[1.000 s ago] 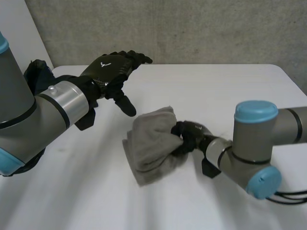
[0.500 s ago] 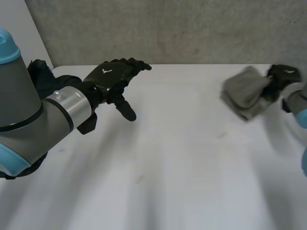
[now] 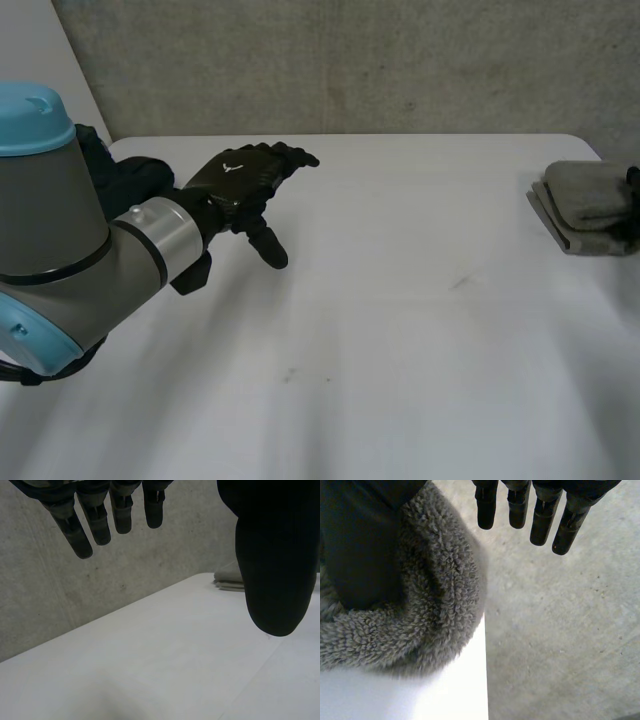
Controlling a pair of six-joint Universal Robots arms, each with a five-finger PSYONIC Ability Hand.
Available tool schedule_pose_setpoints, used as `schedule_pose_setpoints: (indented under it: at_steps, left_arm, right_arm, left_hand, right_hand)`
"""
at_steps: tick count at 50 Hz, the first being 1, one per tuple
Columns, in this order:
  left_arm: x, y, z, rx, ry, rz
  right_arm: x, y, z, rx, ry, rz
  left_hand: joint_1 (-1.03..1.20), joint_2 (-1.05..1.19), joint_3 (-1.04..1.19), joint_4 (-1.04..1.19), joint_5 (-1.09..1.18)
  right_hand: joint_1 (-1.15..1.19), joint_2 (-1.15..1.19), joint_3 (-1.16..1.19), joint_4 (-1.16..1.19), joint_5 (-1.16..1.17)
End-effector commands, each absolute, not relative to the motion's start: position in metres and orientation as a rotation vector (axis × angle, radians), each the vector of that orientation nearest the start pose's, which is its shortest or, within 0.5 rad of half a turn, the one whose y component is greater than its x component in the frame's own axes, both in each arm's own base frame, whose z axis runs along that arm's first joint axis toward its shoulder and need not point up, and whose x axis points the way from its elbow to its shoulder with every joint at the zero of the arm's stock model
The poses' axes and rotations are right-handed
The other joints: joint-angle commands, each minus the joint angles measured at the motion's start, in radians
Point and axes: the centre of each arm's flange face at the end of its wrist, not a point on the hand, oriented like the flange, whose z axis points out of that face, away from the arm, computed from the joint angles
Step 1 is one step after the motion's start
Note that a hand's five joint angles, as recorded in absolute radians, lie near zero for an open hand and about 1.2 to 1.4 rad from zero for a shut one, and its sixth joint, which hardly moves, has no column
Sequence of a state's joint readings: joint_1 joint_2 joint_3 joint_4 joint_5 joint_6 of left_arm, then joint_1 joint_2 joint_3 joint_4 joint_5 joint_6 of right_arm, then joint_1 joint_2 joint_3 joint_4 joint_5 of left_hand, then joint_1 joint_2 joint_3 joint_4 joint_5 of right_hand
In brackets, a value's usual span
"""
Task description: Fold the laundry.
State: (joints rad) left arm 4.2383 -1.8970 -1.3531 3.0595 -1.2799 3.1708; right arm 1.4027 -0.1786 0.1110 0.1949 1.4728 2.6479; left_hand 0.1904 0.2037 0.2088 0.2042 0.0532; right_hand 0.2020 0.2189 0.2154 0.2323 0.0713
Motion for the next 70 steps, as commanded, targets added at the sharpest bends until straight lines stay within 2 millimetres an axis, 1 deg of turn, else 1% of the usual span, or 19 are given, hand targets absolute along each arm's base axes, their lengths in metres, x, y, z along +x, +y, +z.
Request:
schedule_pose_setpoints:
  at_steps: [1,10,13,15,19,21,24,27,30,34,42,45,49,53,57,61,65,68,70]
  left_arm:
    - [-0.302,-0.247,0.266,-0.758,-1.939,1.628]
    - [-0.295,-0.242,0.28,-0.748,-1.916,1.681]
    - [-0.289,-0.247,0.284,-0.729,-1.921,1.715]
    - [-0.28,-0.257,0.288,-0.702,-1.928,1.753]
    - [-0.259,-0.288,0.299,-0.628,-1.908,1.885]
    - [-0.248,-0.308,0.303,-0.599,-1.885,1.969]
    - [-0.228,-0.345,0.292,-0.589,-1.899,2.08]
    - [-0.196,-0.393,0.267,-0.616,-1.989,2.187]
    - [-0.18,-0.418,0.248,-0.664,-2.052,2.227]
    - [-0.151,-0.46,0.201,-0.825,-2.184,2.273]
    - [-0.108,-0.494,0.142,-1.116,-2.386,2.306]
    - [-0.104,-0.496,0.135,-1.155,-2.423,2.302]
    - [-0.108,-0.497,0.126,-1.168,-2.425,2.288]
    - [-0.122,-0.5,0.126,-1.181,-2.419,2.313]
    - [-0.147,-0.491,0.141,-1.137,-2.452,2.368]
    - [-0.186,-0.462,0.174,-1.124,-2.359,2.39]
    - [-0.244,-0.397,0.221,-0.963,-2.13,2.311]
    - [-0.272,-0.356,0.236,-0.878,-2.027,2.196]
    - [-0.295,-0.313,0.244,-0.822,-1.943,2.054]
  right_arm:
    - [0.048,-0.528,0.126,-0.86,2.815,-2.069]
    - [0.047,-0.51,0.171,-1.365,2.893,-2.053]
    - [0.048,-0.499,0.202,-1.516,2.925,-2.083]
    - [0.049,-0.496,0.215,-1.56,2.926,-2.12]
    - [0.05,-0.489,0.265,-1.494,2.887,-2.398]
    - [0.07,-0.478,0.292,-1.46,2.789,-2.555]
    - [0.136,-0.452,0.313,-1.447,2.477,-2.731]
    - [0.186,-0.418,0.316,-1.384,2.214,-2.777]
    - [0.219,-0.379,0.323,-1.338,2.014,-2.762]
    - [0.249,-0.33,0.31,-1.336,1.847,-2.622]
    - [0.276,-0.258,0.25,-1.467,1.786,-2.21]
    - [0.273,-0.247,0.237,-1.489,1.809,-2.14]
    - [0.267,-0.24,0.221,-1.502,1.856,-2.071]
    - [0.265,-0.239,0.22,-1.499,1.878,-2.064]
    - [0.263,-0.236,0.23,-1.484,1.861,-2.108]
    - [0.258,-0.24,0.238,-1.457,1.86,-2.152]
    - [0.242,-0.257,0.245,-1.375,1.939,-2.209]
    - [0.237,-0.261,0.247,-1.327,1.975,-2.222]
    - [0.234,-0.264,0.248,-1.291,1.997,-2.228]
  left_hand:
    - [0.003,-0.011,-0.016,-0.011,-0.035]
    - [-0.006,-0.019,-0.025,-0.02,-0.044]
    - [-0.012,-0.025,-0.03,-0.026,-0.049]
    - [-0.012,-0.025,-0.03,-0.026,-0.049]
    - [-0.012,-0.025,-0.03,-0.026,-0.049]
    - [-0.006,-0.02,-0.025,-0.02,-0.044]
    - [-0.006,-0.02,-0.025,-0.02,-0.044]
    - [-0.003,-0.017,-0.022,-0.017,-0.041]
    - [-0.006,-0.019,-0.025,-0.02,-0.044]
    - [-0.006,-0.02,-0.025,-0.02,-0.044]
    - [0.005,-0.008,-0.013,-0.008,-0.032]
    - [0.055,0.042,0.037,0.041,0.018]
    - [0.351,0.338,0.333,0.338,0.314]
    - [1.204,1.191,1.186,1.19,1.167]
    - [1.206,1.193,1.187,1.192,1.169]
    - [1.206,1.193,1.187,1.192,1.169]
    - [1.206,1.193,1.187,1.192,1.169]
    - [1.206,1.193,1.187,1.192,1.169]
    - [1.206,1.193,1.187,1.192,1.169]
  right_hand:
    - [-0.027,-0.044,-0.041,-0.058,-0.071]
    - [-0.027,-0.044,-0.041,-0.058,-0.071]
    - [-0.027,-0.044,-0.041,-0.058,-0.071]
    - [-0.027,-0.044,-0.041,-0.058,-0.071]
    - [-0.027,-0.044,-0.041,-0.058,-0.071]
    - [-0.027,-0.044,-0.041,-0.058,-0.071]
    - [-0.027,-0.044,-0.041,-0.058,-0.071]
    - [-0.027,-0.044,-0.041,-0.058,-0.071]
    - [-0.027,-0.044,-0.041,-0.058,-0.071]
    - [-0.027,-0.044,-0.041,-0.058,-0.071]
    - [-0.027,-0.044,-0.041,-0.058,-0.071]
    - [-0.027,-0.044,-0.041,-0.058,-0.071]
    - [-0.027,-0.044,-0.041,-0.058,-0.071]
    - [-0.027,-0.044,-0.041,-0.058,-0.071]
    - [-0.027,-0.044,-0.041,-0.058,-0.071]
    - [-0.027,-0.044,-0.041,-0.058,-0.071]
    - [-0.027,-0.044,-0.041,-0.058,-0.071]
    - [-0.027,-0.044,-0.041,-0.058,-0.071]
    - [-0.027,-0.044,-0.041,-0.058,-0.071]
